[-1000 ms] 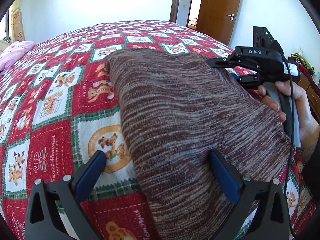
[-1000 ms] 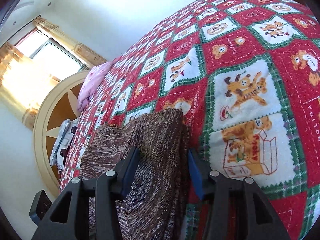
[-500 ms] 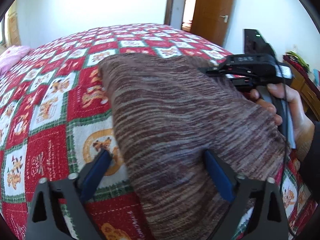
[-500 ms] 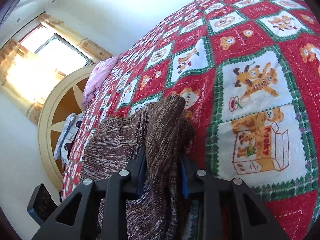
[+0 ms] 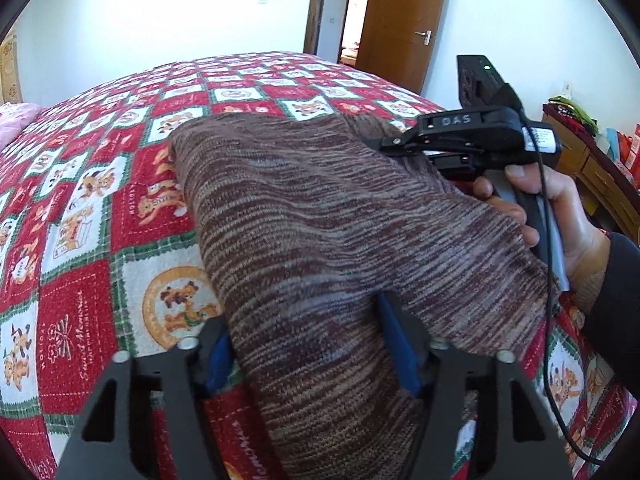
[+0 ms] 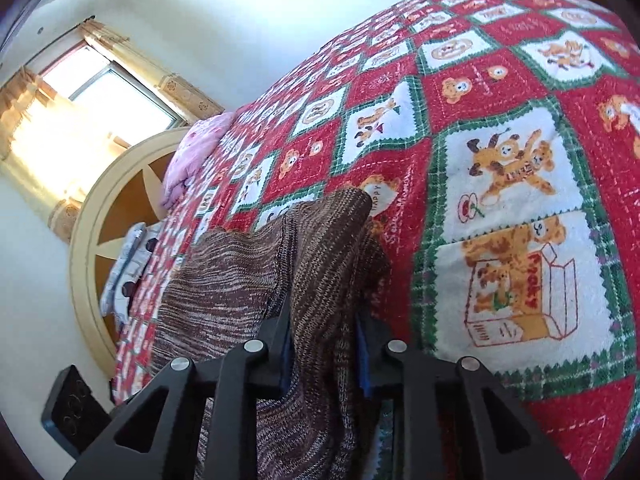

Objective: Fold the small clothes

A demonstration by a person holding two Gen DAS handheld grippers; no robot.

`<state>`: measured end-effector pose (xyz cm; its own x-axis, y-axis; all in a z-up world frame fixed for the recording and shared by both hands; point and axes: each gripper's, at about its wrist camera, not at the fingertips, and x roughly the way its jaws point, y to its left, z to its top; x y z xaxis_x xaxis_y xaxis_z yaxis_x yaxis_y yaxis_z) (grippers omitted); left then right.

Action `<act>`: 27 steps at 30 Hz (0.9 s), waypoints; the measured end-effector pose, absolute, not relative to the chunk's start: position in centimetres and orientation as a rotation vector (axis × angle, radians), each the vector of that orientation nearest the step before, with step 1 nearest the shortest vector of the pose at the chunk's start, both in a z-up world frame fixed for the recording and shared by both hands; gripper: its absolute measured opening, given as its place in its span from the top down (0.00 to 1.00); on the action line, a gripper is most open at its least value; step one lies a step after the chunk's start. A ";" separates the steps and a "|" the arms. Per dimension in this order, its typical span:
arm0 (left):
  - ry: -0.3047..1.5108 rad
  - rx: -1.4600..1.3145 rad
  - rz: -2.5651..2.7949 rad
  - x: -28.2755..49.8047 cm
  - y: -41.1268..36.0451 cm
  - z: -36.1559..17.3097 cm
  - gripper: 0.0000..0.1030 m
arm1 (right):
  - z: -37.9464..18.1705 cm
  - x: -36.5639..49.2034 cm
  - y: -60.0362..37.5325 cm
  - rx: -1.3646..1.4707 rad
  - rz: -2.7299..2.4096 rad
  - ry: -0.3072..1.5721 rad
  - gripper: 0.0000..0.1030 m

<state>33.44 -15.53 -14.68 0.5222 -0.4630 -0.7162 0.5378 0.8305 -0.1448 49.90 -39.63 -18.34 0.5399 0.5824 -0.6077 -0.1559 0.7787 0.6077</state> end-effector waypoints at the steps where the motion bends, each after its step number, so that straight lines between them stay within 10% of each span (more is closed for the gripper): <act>1: 0.823 0.104 -0.599 33.3 -15.6 -14.6 0.42 | -18.1 49.7 -39.3 0.500 0.450 0.895 0.75; 12: 0.824 0.101 -0.568 32.7 -15.2 -13.5 0.72 | -15.5 47.4 -37.8 0.357 0.367 0.823 0.79; 27: 0.823 0.158 -0.509 28.6 -12.9 -11.2 0.76 | -12.3 42.2 -34.8 0.366 0.413 0.758 0.79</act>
<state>28.63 -12.95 -11.17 0.5681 -0.3712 -0.7345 0.4912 0.8690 -0.0593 42.24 -34.81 -12.26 0.6541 0.4840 -0.5813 -0.2262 0.8585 0.4603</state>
